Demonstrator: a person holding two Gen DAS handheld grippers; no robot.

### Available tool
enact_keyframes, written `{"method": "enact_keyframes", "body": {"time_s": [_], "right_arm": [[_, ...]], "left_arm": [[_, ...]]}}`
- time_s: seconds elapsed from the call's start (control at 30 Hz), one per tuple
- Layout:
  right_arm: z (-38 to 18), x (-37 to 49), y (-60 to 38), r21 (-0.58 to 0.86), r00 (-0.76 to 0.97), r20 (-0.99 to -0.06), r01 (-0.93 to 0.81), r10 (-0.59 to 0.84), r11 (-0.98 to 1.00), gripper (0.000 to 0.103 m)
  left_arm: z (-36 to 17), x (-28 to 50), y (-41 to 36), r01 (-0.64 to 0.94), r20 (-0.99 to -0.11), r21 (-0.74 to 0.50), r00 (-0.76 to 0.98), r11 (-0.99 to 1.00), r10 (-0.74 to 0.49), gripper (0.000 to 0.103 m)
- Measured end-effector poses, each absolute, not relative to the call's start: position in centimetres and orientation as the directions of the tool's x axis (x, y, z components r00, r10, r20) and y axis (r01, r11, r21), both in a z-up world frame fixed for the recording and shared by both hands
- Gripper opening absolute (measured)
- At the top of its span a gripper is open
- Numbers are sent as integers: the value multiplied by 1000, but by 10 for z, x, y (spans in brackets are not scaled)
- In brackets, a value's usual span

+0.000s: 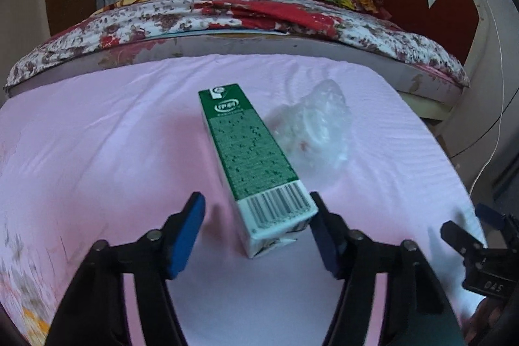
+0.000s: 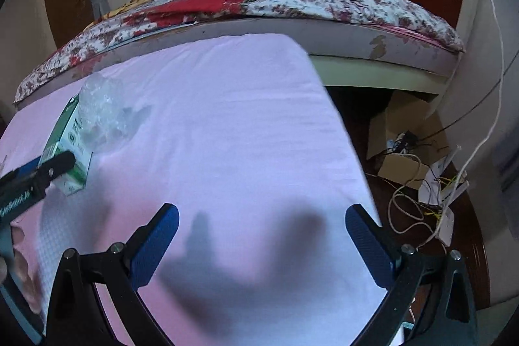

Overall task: Collect trash
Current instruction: 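Grasp the green carton with the left tool while the right tool grasps the plastic wrap, then carry the green carton and plastic wrap over the black bin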

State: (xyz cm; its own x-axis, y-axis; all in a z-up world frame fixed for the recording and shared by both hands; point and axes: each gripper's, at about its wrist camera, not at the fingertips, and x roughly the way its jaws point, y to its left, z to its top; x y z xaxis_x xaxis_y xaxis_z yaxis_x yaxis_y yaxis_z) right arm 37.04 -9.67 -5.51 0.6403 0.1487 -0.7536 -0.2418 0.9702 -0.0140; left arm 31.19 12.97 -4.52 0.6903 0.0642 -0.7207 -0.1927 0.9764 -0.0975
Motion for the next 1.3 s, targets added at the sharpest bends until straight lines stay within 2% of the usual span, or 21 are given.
{"method": "enact_keyframes", "body": {"time_s": [0.03,0.17,0.63,0.8,0.87,0.93,1.0,1.03,1.3], "right_arm": [[-55,371,-93,-13,639,-754,-247,153,969,103],[-55,372,-70,-16,634,-754,-279,172,960,103],[-47,393,46,7,616,-731,-425,294,905,102],[-55,416,84,-9,589,-752,-460,297,888,93],[-58,422,92,-8,581,-759,-461,295,887,82],[-60,429,97,0,572,-766,-454,292,891,78],[-62,433,98,9,563,-773,-450,291,893,64],[-63,433,97,21,553,-777,-457,302,889,46],[-44,401,73,14,583,-748,-463,316,886,44]], "left_arm": [[-46,314,133,-180,-723,-105,689,978,50,49],[-46,312,152,-147,-719,-106,695,983,26,44],[-47,294,203,-120,-710,-91,704,989,20,42],[-48,297,209,-130,-706,-101,708,986,21,42],[-48,299,212,-133,-708,-108,706,985,18,42],[-48,301,213,-128,-710,-104,704,986,16,42],[-48,301,214,-118,-710,-102,704,988,11,41],[-48,300,214,-115,-709,-100,705,988,10,41],[-39,277,201,-79,-692,-100,721,992,-12,40]]}}
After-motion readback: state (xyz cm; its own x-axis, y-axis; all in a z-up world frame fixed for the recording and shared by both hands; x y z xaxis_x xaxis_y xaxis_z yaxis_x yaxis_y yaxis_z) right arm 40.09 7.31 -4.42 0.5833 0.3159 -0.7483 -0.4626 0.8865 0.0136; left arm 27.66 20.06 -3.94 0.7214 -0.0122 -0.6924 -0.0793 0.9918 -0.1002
